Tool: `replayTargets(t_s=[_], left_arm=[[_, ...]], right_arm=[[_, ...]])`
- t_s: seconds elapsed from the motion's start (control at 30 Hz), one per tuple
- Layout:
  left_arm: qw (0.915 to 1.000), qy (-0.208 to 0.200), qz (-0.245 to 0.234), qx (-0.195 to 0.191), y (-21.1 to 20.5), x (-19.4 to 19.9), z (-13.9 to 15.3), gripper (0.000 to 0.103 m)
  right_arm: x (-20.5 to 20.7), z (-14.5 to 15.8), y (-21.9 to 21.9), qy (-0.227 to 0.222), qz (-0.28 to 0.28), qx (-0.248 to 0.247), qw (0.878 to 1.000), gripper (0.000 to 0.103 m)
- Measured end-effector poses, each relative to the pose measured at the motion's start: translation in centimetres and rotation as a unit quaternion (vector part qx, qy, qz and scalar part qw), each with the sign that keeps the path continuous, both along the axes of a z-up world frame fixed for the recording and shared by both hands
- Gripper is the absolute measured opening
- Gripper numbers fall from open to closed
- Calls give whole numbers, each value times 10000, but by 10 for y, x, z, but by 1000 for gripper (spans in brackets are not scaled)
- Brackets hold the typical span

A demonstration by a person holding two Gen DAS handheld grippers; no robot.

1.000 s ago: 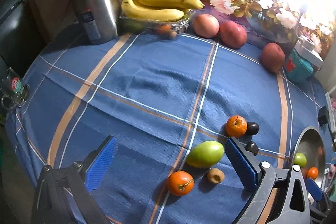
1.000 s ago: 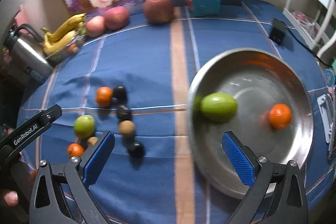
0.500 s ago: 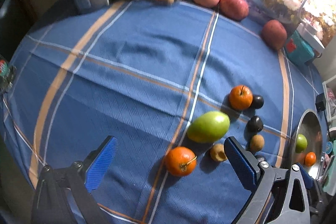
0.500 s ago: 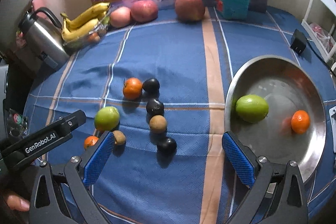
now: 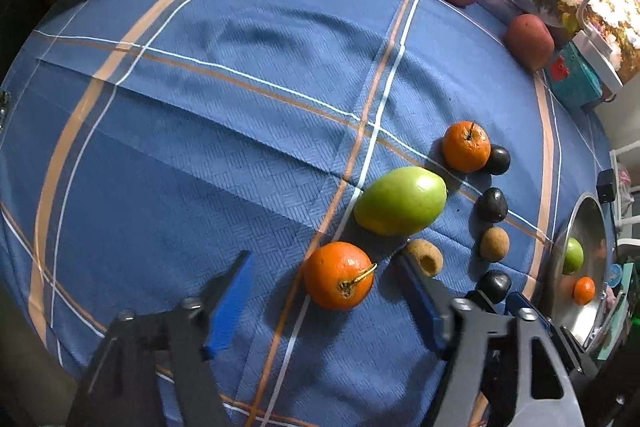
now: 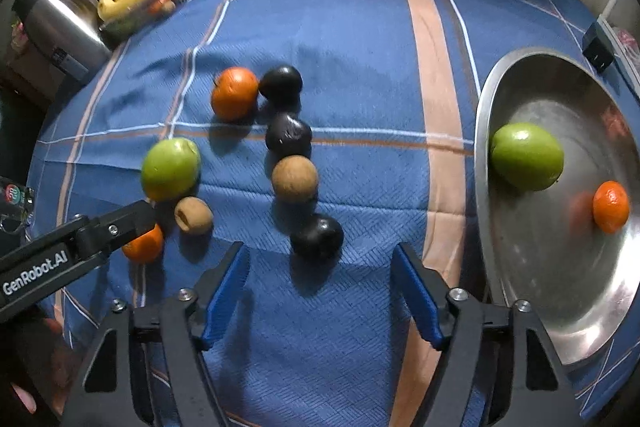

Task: Organize fruits
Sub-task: 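Grasp the stemmed orange with the left tool while the right tool grasps a black plum, then carry the orange and black plum over the steel plate with both tools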

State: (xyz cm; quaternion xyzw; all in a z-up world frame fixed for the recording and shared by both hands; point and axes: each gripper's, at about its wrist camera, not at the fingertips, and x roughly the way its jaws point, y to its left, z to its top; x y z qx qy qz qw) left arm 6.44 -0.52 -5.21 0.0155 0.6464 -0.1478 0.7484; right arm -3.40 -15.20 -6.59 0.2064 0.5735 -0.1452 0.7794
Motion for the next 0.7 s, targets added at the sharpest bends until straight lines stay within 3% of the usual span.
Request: replayTargets(t_s=[0.17, 0.23, 0.47, 0.6, 0.7], left_arm=[[9996, 173, 15, -238, 1, -2, -3, 44], [9997, 146, 3, -202, 0, -3, -3, 40], [9996, 158, 20, -229, 1, -5, -3, 39], [9994, 153, 38, -295, 4, 2, 0, 38], [9994, 124, 29, -332, 8, 2, 7, 38]], right_arm=[[0, -2, -1, -14, -26, -11, 10000, 61], [0, -2, -2, 0, -27, -44, 10000, 51], [-5, 2, -8, -46, -77, 34, 10000, 40], [-3, 4, -8, -117, -4, 112, 9999, 27], [-1, 6, -6, -131, 24, 82, 9999, 27]])
